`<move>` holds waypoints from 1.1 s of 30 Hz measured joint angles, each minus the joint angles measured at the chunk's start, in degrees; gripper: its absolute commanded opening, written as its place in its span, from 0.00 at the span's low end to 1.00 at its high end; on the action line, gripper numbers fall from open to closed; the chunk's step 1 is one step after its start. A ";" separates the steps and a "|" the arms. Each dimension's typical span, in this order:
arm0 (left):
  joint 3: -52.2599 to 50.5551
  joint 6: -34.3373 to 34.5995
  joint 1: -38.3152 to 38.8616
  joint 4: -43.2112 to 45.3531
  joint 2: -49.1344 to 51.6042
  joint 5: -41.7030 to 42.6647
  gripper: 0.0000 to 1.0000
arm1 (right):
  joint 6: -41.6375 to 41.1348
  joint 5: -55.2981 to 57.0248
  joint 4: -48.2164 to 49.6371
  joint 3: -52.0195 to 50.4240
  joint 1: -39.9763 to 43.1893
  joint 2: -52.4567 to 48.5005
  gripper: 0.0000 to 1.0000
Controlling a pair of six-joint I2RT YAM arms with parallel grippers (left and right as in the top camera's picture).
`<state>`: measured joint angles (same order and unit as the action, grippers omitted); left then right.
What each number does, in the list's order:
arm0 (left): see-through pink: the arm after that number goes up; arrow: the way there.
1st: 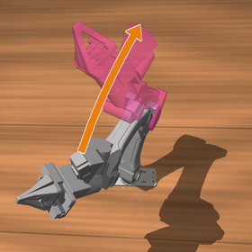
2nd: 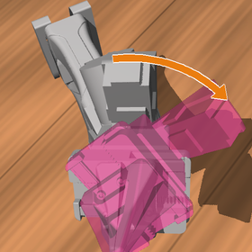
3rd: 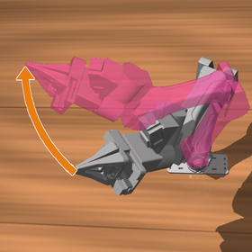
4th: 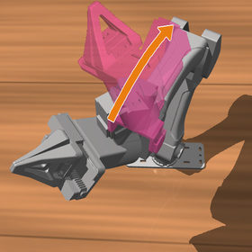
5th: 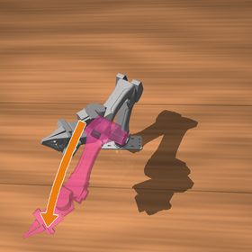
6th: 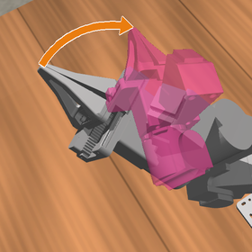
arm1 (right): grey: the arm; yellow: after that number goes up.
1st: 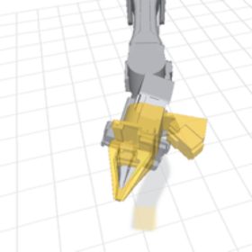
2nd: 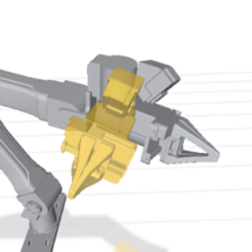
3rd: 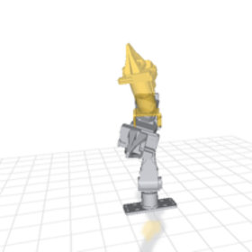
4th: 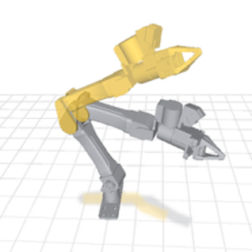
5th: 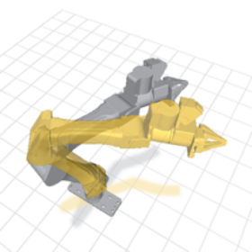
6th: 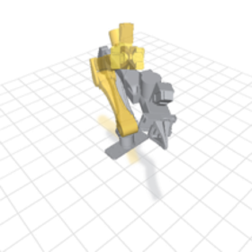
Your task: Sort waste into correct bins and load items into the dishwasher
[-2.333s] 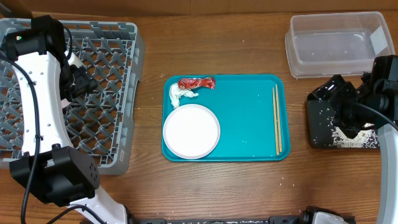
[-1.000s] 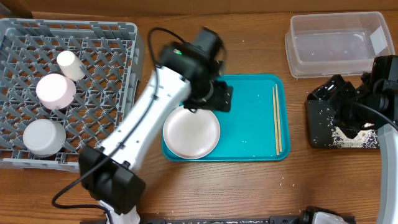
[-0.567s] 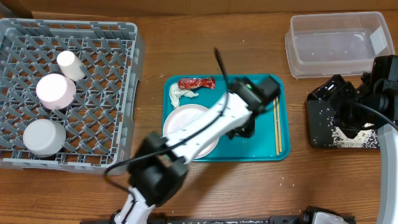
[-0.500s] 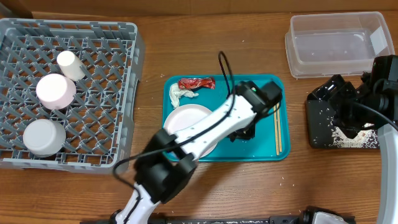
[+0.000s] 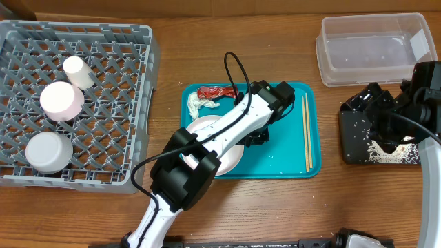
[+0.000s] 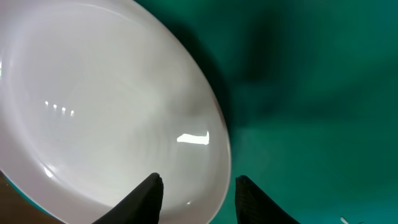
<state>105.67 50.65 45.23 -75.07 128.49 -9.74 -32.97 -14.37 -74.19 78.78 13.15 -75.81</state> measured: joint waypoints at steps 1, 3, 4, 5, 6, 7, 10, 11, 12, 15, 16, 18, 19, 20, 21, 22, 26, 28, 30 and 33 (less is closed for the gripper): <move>0.00 -0.02 0.15 0.37 0.00 0.15 0.40 | -0.02 -0.02 0.00 0.00 0.00 0.00 1.00; 0.00 -0.07 0.50 1.29 0.00 0.48 0.40 | -0.04 0.00 0.02 0.00 0.00 0.00 1.00; 0.00 -0.09 0.63 1.62 0.00 0.52 0.40 | -0.02 0.00 0.00 0.00 0.00 0.00 1.00; -0.02 -0.15 0.92 1.90 0.00 0.57 0.40 | -0.02 -0.02 0.00 0.00 0.00 0.00 0.99; -0.22 -0.17 0.94 2.40 0.00 0.70 0.40 | -0.02 0.00 0.00 0.00 0.00 0.00 1.00; -0.57 -0.20 1.09 2.93 0.00 0.70 0.39 | 0.02 0.00 -0.04 0.00 0.00 0.00 1.00; -2.82 -0.20 1.29 4.96 0.00 0.68 0.36 | 0.00 0.00 0.00 0.00 0.00 0.00 1.00; -3.85 -0.20 1.29 5.97 0.00 0.70 0.34 | 0.00 0.02 0.00 0.00 0.00 0.00 1.00; -4.94 -0.22 1.27 6.60 0.00 0.68 0.33 | 0.00 0.00 -0.04 0.00 -0.02 0.00 1.00; -7.76 -0.22 1.11 6.80 0.00 0.66 0.29 | 0.00 0.00 0.00 0.00 0.00 0.00 1.00; -7.91 -0.22 0.96 6.62 -0.13 0.66 0.25 | 0.00 0.00 0.00 0.00 0.00 0.00 1.00; -7.93 -0.24 0.76 6.60 -0.17 0.70 0.04 | -0.02 0.00 0.00 0.00 0.00 0.00 1.00; -7.96 -0.35 0.59 6.64 -0.17 0.81 0.04 | -0.02 0.00 0.00 0.00 -0.02 0.00 1.00; -7.98 -0.79 0.50 6.71 -0.17 0.81 0.04 | -0.02 0.02 -0.02 0.00 0.00 0.00 1.00; -8.00 -1.11 0.37 6.38 -0.17 0.79 0.04 | -0.02 0.00 0.00 0.00 -0.02 0.00 1.00; -8.00 -1.51 0.28 6.19 -0.20 0.87 0.04 | 0.00 0.00 -0.02 0.00 0.00 0.00 1.00; -6.25 -4.04 -0.11 1.90 -0.20 1.84 0.04 | 0.00 -0.02 -0.02 0.00 0.00 0.00 1.00; -3.37 -5.27 -0.24 -1.49 -0.20 2.27 0.04 | -0.02 0.00 -0.02 0.00 0.00 0.00 1.00; 2.12 -6.86 -0.63 -5.77 -0.20 2.82 0.04 | -0.02 0.00 0.02 0.00 0.00 0.00 1.00; 12.85 -10.58 -1.73 -11.82 -0.33 3.19 0.04 | 0.00 0.00 -0.02 0.00 0.00 0.00 1.00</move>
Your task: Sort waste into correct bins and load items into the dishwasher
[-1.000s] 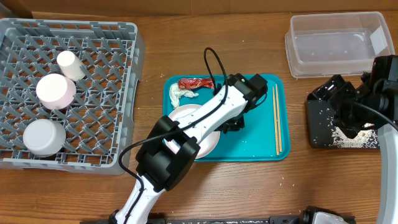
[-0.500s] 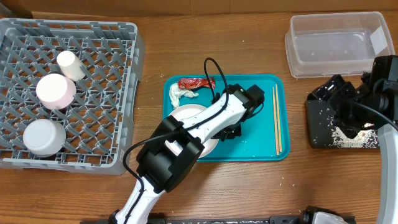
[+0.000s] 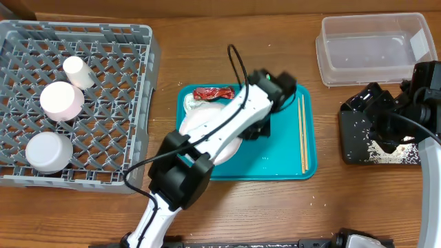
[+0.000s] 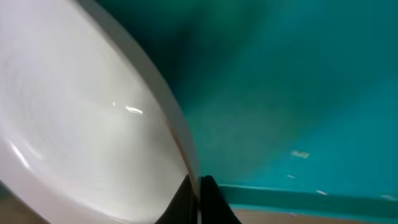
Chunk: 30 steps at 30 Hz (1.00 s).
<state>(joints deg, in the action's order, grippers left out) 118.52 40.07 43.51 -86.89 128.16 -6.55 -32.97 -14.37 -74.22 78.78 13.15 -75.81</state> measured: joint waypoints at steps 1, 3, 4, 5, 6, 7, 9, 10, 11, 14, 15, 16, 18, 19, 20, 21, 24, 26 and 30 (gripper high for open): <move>3.96 -1.60 -0.59 -1.42 -0.42 0.13 0.04 | -0.04 0.00 0.00 0.00 0.00 0.00 1.00; 10.40 -4.83 -1.92 -3.45 -1.68 0.35 0.04 | -0.02 0.00 0.02 0.00 0.00 0.00 1.00; 13.70 -6.67 -2.91 -4.24 -2.69 0.35 0.04 | -0.02 0.00 0.00 0.00 -0.02 0.00 1.00; 16.87 -8.87 -4.31 -4.72 -4.09 0.46 0.04 | -0.02 0.00 0.00 0.00 -0.02 0.00 1.00; 18.86 -9.99 -5.40 -4.85 -5.14 0.52 0.04 | -0.02 0.00 0.00 0.00 0.00 0.00 1.00; 20.79 -11.34 -6.80 -4.83 -6.34 0.55 0.04 | -0.02 0.00 0.00 0.00 0.00 0.00 1.00; 23.63 -14.23 -10.32 -4.70 -9.14 0.61 0.04 | 0.02 0.00 0.00 0.00 0.00 0.00 1.00; 24.57 -16.28 -12.61 -4.13 -10.64 1.14 0.04 | -0.04 0.00 0.02 0.00 0.00 0.00 1.00; 25.05 -18.25 -14.71 -3.41 -11.76 1.97 0.04 | -0.02 0.00 0.04 0.00 0.00 0.00 1.00; 25.81 -27.74 -22.25 -2.08 -13.68 7.74 0.04 | -0.04 0.00 0.02 0.00 0.00 0.00 1.00; 25.86 -30.84 -24.39 -2.14 -13.73 9.99 0.04 | 0.00 0.00 0.02 0.00 0.00 0.00 1.00; 25.86 -35.74 -27.32 -2.43 -13.64 13.77 0.04 | -0.02 0.00 0.04 0.00 0.00 0.00 1.00; 25.68 -43.54 -31.78 -2.80 -13.00 20.26 0.04 | -0.04 0.00 0.04 0.00 0.00 0.00 1.00; 25.31 -47.60 -33.90 -2.78 -12.74 23.76 0.04 | 0.00 -0.02 0.00 0.00 0.00 0.00 1.00; 24.90 -51.19 -35.69 -2.75 -12.52 26.80 0.04 | -0.02 0.00 0.00 0.00 -0.02 0.00 1.00; 24.52 -54.34 -37.31 -2.67 -12.24 29.33 0.04 | -0.04 0.00 0.00 0.00 -0.02 0.00 1.00; 23.87 -62.88 -42.05 -2.32 -10.82 35.82 0.04 | -0.02 0.00 0.02 0.00 0.00 0.00 1.00; 23.76 -66.25 -44.78 -1.90 -9.64 38.38 0.04 | -0.02 0.00 0.02 0.00 -0.02 0.00 1.00; 23.54 -72.43 -49.00 -2.12 -7.32 41.09 0.04 | -0.02 0.02 0.00 0.00 0.00 0.00 1.00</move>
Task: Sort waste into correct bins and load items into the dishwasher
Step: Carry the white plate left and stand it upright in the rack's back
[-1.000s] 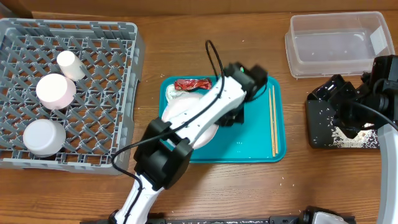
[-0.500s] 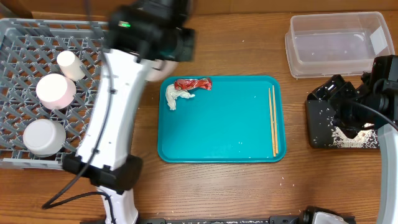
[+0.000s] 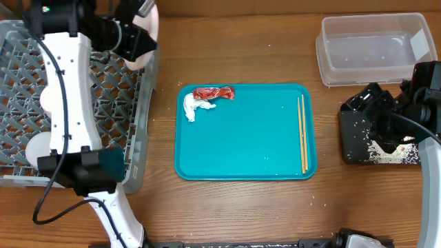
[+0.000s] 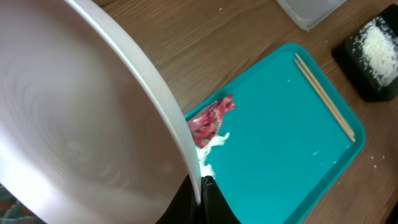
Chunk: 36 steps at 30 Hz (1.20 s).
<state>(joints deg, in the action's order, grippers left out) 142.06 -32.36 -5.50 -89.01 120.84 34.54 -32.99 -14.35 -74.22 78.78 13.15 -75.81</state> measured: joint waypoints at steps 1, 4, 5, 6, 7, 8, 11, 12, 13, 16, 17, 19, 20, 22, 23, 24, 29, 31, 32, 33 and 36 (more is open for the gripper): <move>0.00 -1.95 -0.87 -0.44 0.61 0.44 0.04 | 0.02 -0.02 0.00 0.00 0.00 0.00 1.00; -0.02 -6.97 -2.58 -1.11 2.75 2.25 0.04 | 0.00 -0.04 0.02 0.00 0.00 0.00 1.00; -0.02 -8.13 -2.89 -1.16 3.34 3.08 0.04 | 0.00 -0.02 0.00 0.00 0.00 0.00 1.00; -0.02 -9.60 -3.23 -1.25 4.26 4.39 0.04 | 0.00 0.00 0.02 0.00 0.00 0.00 1.00; -0.02 -11.04 -3.48 -1.31 5.25 5.62 0.04 | 0.00 -0.02 0.04 0.00 0.00 0.00 1.00; -0.02 -12.26 -3.67 -1.44 6.10 6.67 0.04 | 0.02 -0.02 0.00 0.00 0.00 0.00 1.00; -0.09 -15.87 -4.39 -2.14 8.85 9.97 0.04 | -0.02 -0.02 0.00 0.00 -0.02 0.00 1.00; -0.11 -16.61 -4.66 -2.23 9.64 11.06 0.04 | 0.02 -0.04 0.02 0.00 0.00 0.00 0.99; -0.22 -17.40 -4.85 -2.34 10.29 12.22 0.04 | 0.02 -0.02 0.02 0.00 0.00 0.00 1.00; -0.39 -18.69 -5.55 -2.34 11.19 14.43 0.04 | 0.00 -0.02 0.00 0.00 0.00 0.00 1.00; -0.39 -18.88 -5.84 -2.36 11.21 14.91 0.04 | 0.02 -0.02 0.02 0.00 0.00 0.00 1.00; -0.37 -19.15 -6.49 -2.43 11.21 15.87 0.04 | 0.00 -0.02 0.00 0.00 0.00 0.00 1.00; -0.37 -19.26 -6.78 -2.54 11.19 16.17 0.04 | 0.00 -0.02 0.02 0.00 0.00 0.00 1.00; -0.37 -19.30 -7.52 -2.64 11.21 16.57 0.04 | 0.00 -0.02 0.02 0.00 0.00 0.00 0.99; -0.37 -19.30 -7.96 -2.75 11.21 16.81 0.04 | 0.02 -0.02 0.02 0.00 0.00 0.00 1.00; -0.39 -19.30 -8.35 -2.75 11.21 17.03 0.04 | -0.02 0.00 0.00 0.00 0.00 0.00 1.00; -0.39 -19.30 -9.53 -2.78 11.19 17.94 0.04 | 0.02 -0.02 0.02 0.00 -0.02 0.00 1.00; -0.39 -19.30 -9.62 -2.78 11.21 18.40 0.04 | 0.00 0.00 0.02 0.00 0.00 0.00 1.00; -0.39 -19.32 -9.62 -2.78 11.21 18.51 0.04 | 0.00 -0.02 0.02 0.00 -0.02 0.00 1.00; -0.37 -19.30 -9.62 -2.78 11.21 18.69 0.04 | 0.00 -0.02 0.04 0.00 0.00 0.00 1.00; -0.37 -19.32 -9.62 -2.78 11.21 19.12 0.04 | 0.00 -0.02 0.02 0.00 0.00 0.00 1.00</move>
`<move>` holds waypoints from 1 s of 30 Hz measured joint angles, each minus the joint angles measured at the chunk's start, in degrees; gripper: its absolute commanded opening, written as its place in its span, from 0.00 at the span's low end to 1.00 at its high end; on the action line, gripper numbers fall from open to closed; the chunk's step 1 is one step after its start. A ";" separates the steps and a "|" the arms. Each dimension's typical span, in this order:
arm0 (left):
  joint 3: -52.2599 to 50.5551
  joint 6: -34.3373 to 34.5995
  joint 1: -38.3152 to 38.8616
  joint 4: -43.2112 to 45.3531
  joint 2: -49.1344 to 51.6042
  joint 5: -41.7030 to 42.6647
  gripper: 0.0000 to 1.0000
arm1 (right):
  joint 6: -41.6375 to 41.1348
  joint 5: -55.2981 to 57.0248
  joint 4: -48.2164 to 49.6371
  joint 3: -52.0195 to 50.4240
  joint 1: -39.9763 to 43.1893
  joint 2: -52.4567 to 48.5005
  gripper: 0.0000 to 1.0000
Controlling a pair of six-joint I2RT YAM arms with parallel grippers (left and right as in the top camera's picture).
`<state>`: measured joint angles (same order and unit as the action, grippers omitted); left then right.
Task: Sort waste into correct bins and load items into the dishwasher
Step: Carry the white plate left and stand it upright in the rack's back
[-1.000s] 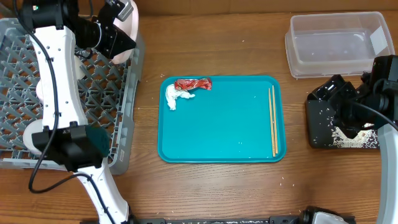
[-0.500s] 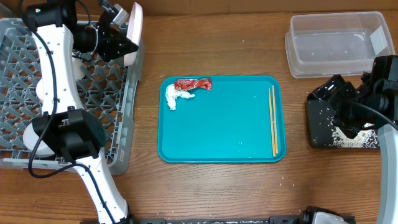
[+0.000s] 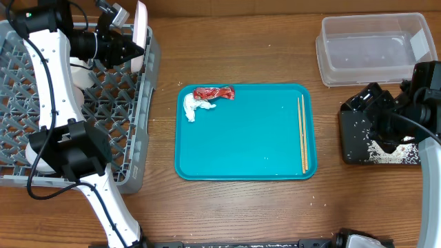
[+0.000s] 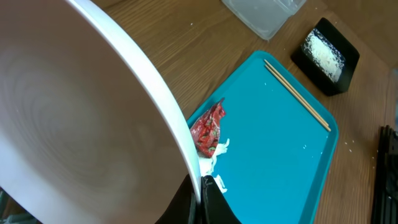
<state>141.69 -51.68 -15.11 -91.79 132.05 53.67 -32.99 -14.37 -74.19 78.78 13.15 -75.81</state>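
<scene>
My left gripper (image 3: 131,48) (image 4: 200,193) is shut on the rim of a white plate (image 3: 140,36) (image 4: 93,124), held on edge over the right side of the grey dish rack (image 3: 117,138). On the teal tray (image 3: 248,138) (image 4: 273,130) lie a red wrapper (image 3: 213,92) (image 4: 206,127), a crumpled white tissue (image 3: 193,105), and a pair of chopsticks (image 3: 304,132) (image 4: 297,94). My right gripper sits at the right edge by the black container (image 3: 375,138); its fingers are hidden.
White cups (image 3: 43,150) stand in the rack's left part. A clear plastic bin (image 3: 372,48) (image 4: 264,15) sits at the back right. The black container (image 4: 328,56) holds white rice. Bare wooden table surrounds the tray.
The left arm has turned the plate more upright and lowered it a little at the rack's right side. Tray contents and the right arm are unchanged.
My left gripper stood open at the plate's rim on the tray. Then it was shut on the rim, with the plate tilted up. Later the plate was off the tray and over the rack's far right corner, where it now stands on edge.
</scene>
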 measured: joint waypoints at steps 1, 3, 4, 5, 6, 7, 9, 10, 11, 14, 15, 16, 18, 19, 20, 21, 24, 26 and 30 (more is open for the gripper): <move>0.00 0.02 0.00 0.00 0.00 0.15 0.04 | 0.02 0.02 0.00 0.00 -0.02 0.00 1.00; -0.02 0.00 -0.04 0.02 0.00 0.72 0.04 | 0.00 0.00 0.00 0.00 0.00 0.00 1.00; -0.02 0.00 -0.04 0.02 0.00 0.92 0.04 | 0.00 0.00 0.00 0.00 0.00 0.00 1.00; -0.02 0.00 -0.07 0.04 0.00 1.14 0.04 | 0.00 -0.02 0.00 0.00 0.00 0.00 1.00; -0.17 0.00 -0.07 0.09 0.00 1.29 0.04 | -0.02 0.00 0.00 0.00 0.00 0.00 1.00; -0.52 -0.07 -0.17 0.11 0.00 1.46 0.04 | 0.04 0.00 0.02 0.00 0.00 0.00 1.00; -1.66 -0.50 -0.31 0.50 -0.02 1.73 0.04 | 0.00 0.00 0.00 0.00 0.00 0.00 1.00; -2.58 -0.70 -0.35 0.96 0.00 1.86 0.04 | 0.00 0.00 -0.02 0.00 0.00 0.00 1.00; -3.41 -0.85 -0.39 1.36 0.00 1.90 0.04 | -0.02 0.00 0.00 0.00 0.00 0.00 1.00; -6.10 -1.01 -0.68 2.93 0.00 1.95 0.04 | 0.02 0.00 0.02 0.00 0.00 0.00 1.00; -6.78 -1.01 -0.92 3.28 0.00 2.10 0.04 | 0.00 0.00 0.00 0.00 0.00 0.00 1.00; -7.19 -1.01 -1.18 3.43 0.00 2.25 0.04 | 0.02 0.00 0.00 0.00 0.00 0.00 1.00; -7.43 -0.94 -2.12 3.54 0.00 3.10 0.32 | 0.02 0.00 -0.02 0.00 0.00 0.00 1.00; -7.43 -0.79 -2.67 3.74 0.00 3.61 0.99 | 0.02 0.00 0.00 0.00 0.00 0.00 1.00; -7.43 -0.37 -3.28 4.00 0.00 4.31 1.00 | 0.02 0.02 -0.02 0.00 0.00 0.00 0.99; -7.43 0.42 -4.17 4.17 0.00 5.11 1.00 | 0.00 0.00 -0.02 0.00 -0.02 0.00 1.00; -7.43 3.58 -6.71 4.17 0.00 7.45 1.00 | -0.02 0.00 0.02 0.00 0.00 0.00 1.00; -7.43 6.95 -8.50 4.13 0.00 9.70 1.00 | 0.00 0.00 0.00 0.00 0.00 0.00 1.00; -7.43 13.99 -11.32 3.54 0.00 14.16 1.00 | 0.02 0.02 0.00 0.00 0.00 0.00 1.00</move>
<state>134.26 -37.69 -26.44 -88.25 132.05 67.83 -32.97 -14.35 -74.19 78.78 13.15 -75.81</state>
